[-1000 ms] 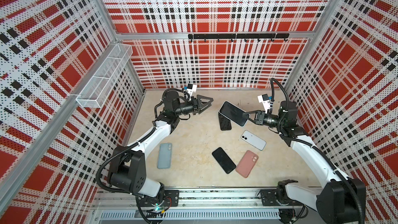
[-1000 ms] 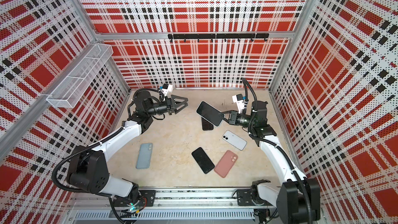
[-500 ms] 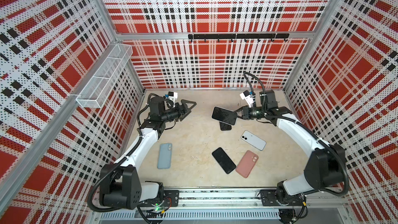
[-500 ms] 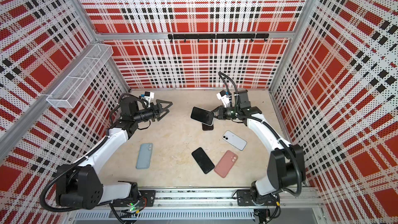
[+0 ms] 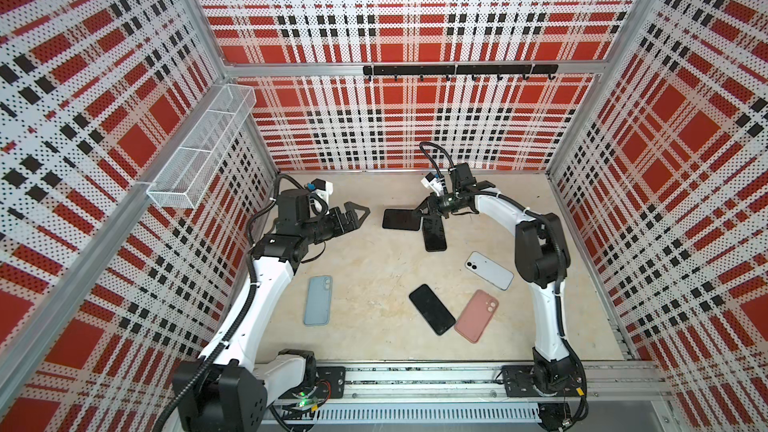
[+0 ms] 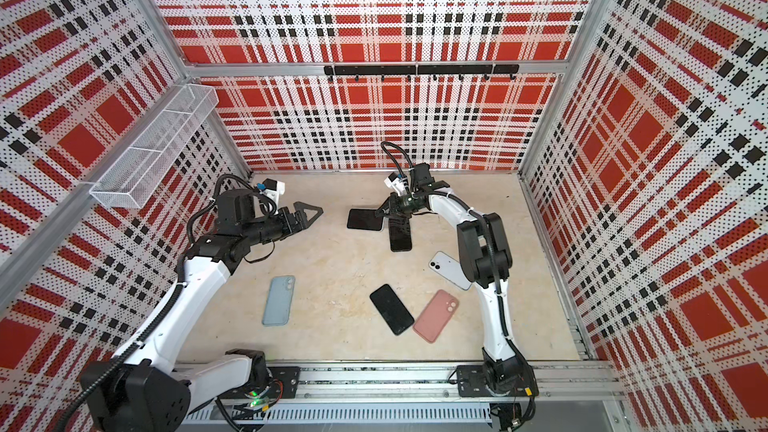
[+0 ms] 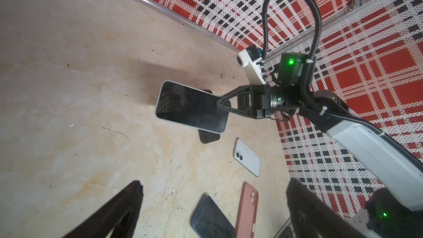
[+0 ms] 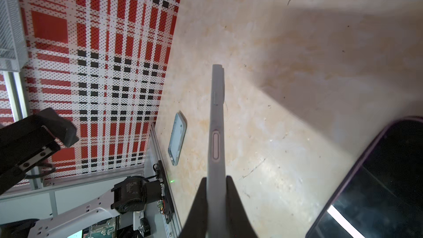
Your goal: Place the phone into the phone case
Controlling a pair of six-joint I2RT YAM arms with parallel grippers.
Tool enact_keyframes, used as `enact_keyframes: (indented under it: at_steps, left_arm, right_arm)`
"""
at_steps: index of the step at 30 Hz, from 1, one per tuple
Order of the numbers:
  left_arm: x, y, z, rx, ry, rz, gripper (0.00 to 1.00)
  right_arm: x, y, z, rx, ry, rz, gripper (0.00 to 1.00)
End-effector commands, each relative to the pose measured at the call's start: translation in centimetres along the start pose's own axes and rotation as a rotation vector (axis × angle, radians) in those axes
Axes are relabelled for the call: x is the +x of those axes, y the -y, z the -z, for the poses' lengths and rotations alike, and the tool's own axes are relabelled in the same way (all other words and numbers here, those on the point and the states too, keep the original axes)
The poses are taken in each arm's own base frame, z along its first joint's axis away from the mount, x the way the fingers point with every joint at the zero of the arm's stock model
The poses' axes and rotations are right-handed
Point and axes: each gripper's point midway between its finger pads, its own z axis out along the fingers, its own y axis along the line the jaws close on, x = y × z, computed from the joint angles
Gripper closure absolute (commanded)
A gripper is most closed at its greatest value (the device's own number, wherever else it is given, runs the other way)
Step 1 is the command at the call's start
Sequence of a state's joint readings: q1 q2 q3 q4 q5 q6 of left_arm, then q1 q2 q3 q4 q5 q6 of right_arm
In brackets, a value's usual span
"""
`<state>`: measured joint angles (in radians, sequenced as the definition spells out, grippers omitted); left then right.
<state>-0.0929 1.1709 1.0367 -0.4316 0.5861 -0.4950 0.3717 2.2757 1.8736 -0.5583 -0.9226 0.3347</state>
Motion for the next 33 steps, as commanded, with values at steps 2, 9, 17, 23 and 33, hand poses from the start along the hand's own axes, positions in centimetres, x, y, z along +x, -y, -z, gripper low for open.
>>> enact_keyframes:
  at_steps: [2, 9, 17, 23, 33]
  left_arm:
    - [0.6, -0.8, -0.7, -0.002, -0.028, 0.005, 0.01]
    - [0.9, -1.6, -1.7, -0.011, -0.053, 0.026, 0.01]
    - [1.3, -2.5, -2.2, -0.029, -0.069, 0.041, 0.0]
    - [1.7, -3.1, -2.4, -0.05, -0.081, 0.047, 0.01]
    - [0.9, -4.5, -0.5, -0.143, -0.064, 0.012, 0.01]
  right_arm:
    - [-1.3, -0.6, -1.4, -0.079, -0.031, -0.004, 1.0]
    - [-2.1, 1.9, -4.2, -0.07, -0.078, -0.036, 1.0]
    - [-3.3, 4.0, -5.6, -0.047, -0.038, -0.06, 0.73]
    - [-3.8, 5.8, -6.0, -0.003, 0.001, -0.082, 0.67]
    - [-6.5, 7.1, -4.0, 0.129, 0.145, -0.05, 0.47]
